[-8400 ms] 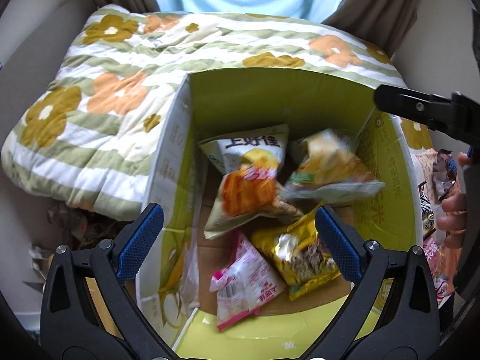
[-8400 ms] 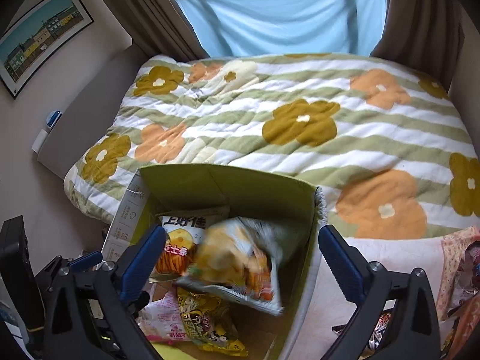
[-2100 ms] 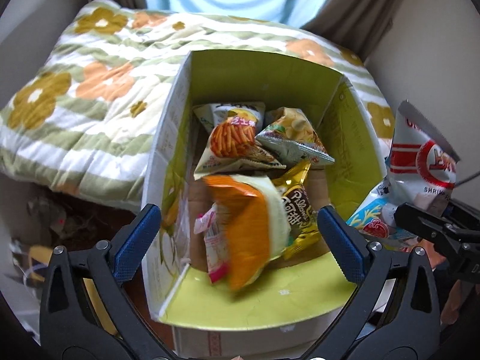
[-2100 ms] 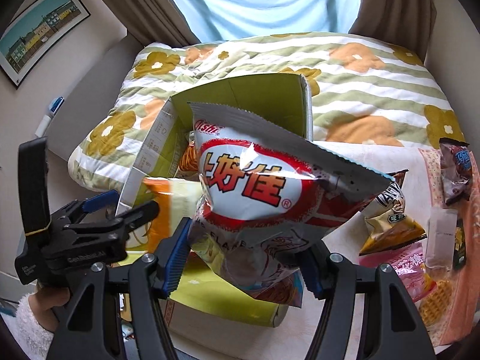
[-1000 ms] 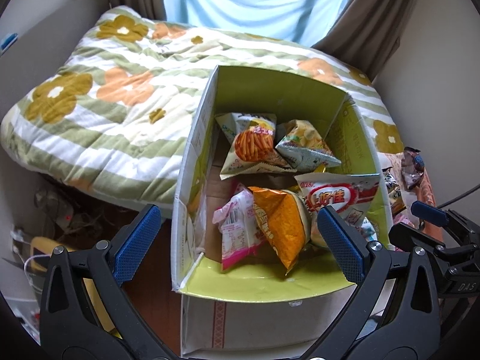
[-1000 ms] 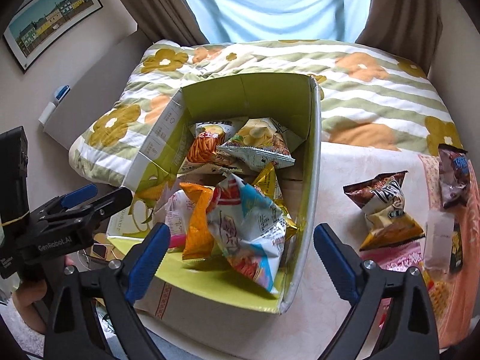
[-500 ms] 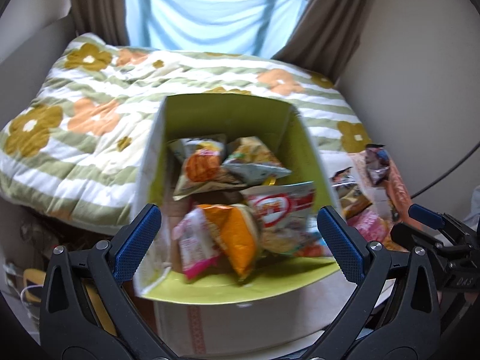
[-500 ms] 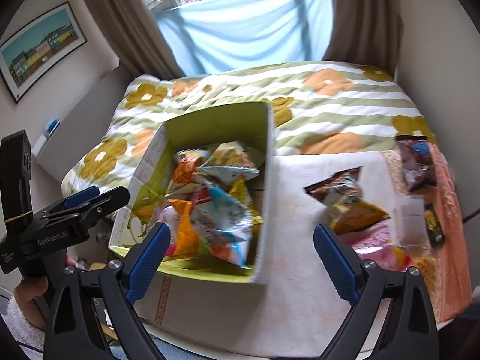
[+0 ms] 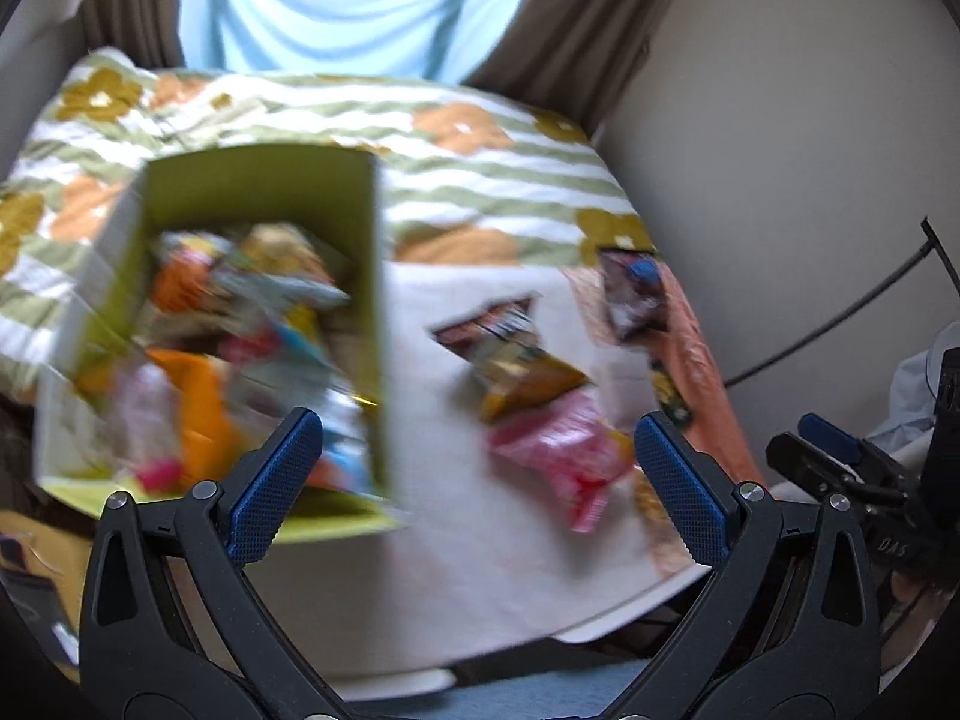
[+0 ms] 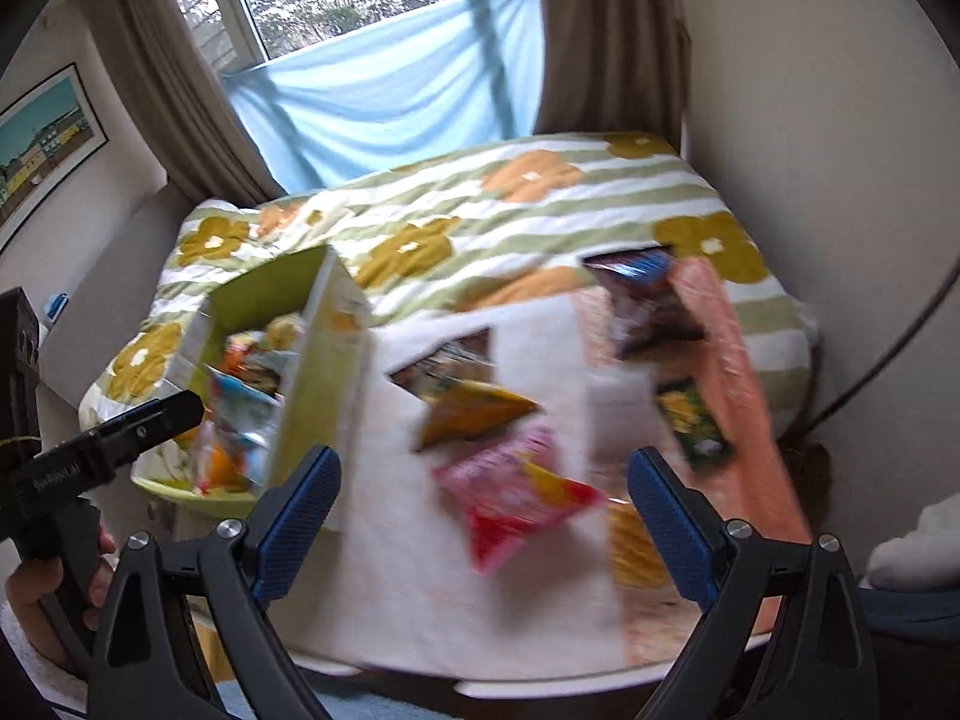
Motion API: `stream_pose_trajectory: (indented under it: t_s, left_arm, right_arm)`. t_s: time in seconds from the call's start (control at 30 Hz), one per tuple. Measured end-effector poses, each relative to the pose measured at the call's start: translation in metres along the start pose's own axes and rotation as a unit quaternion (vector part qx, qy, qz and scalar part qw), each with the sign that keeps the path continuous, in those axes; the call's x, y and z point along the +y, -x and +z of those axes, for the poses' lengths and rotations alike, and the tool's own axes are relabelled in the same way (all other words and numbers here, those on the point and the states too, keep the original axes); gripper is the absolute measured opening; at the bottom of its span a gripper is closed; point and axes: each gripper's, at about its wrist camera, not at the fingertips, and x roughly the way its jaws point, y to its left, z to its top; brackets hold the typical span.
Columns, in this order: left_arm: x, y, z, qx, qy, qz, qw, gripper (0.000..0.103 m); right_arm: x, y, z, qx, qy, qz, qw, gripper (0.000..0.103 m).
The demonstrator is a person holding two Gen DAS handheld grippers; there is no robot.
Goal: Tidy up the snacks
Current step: 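Move both tools back over the remaining snack bags, then grasp the pink cotton-candy bag with the left tool while the right tool grasps the waffle pack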
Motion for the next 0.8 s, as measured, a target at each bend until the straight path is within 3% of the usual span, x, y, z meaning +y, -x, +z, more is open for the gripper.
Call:
stream_pose_trajectory:
  t_s: [0.33,0.5,0.67,0.8]
  left_arm:
    - [-0.077,-0.079,-0.025,0.063,0.06,0.021,0.996,0.103]
    - [-0.089,-0.118,-0.035,0.091,0.08,0.049,0.9915,0.103]
    - [-0.085,-0.154,-0.047,0.118,0.12,0.058,0.9841,0.103]
    - [-0.085,-0.174,-0.047,0.124,0.122,0.075,0.9819,0.103]
  right_arm:
    - [-0.09,-0.009,-0.023,0.046,0.017,-0.001,0.999,0.095]
    - [-0.114,-0.032,-0.039,0.083,0.031,0.009,0.996,0.095]
    - [-0.132,-0.057,-0.052,0.122,0.005,0.04,0.992,0.095]
    - [-0.135,-0.072,-0.056,0.139,0.002,0.04,0.989,0.095]
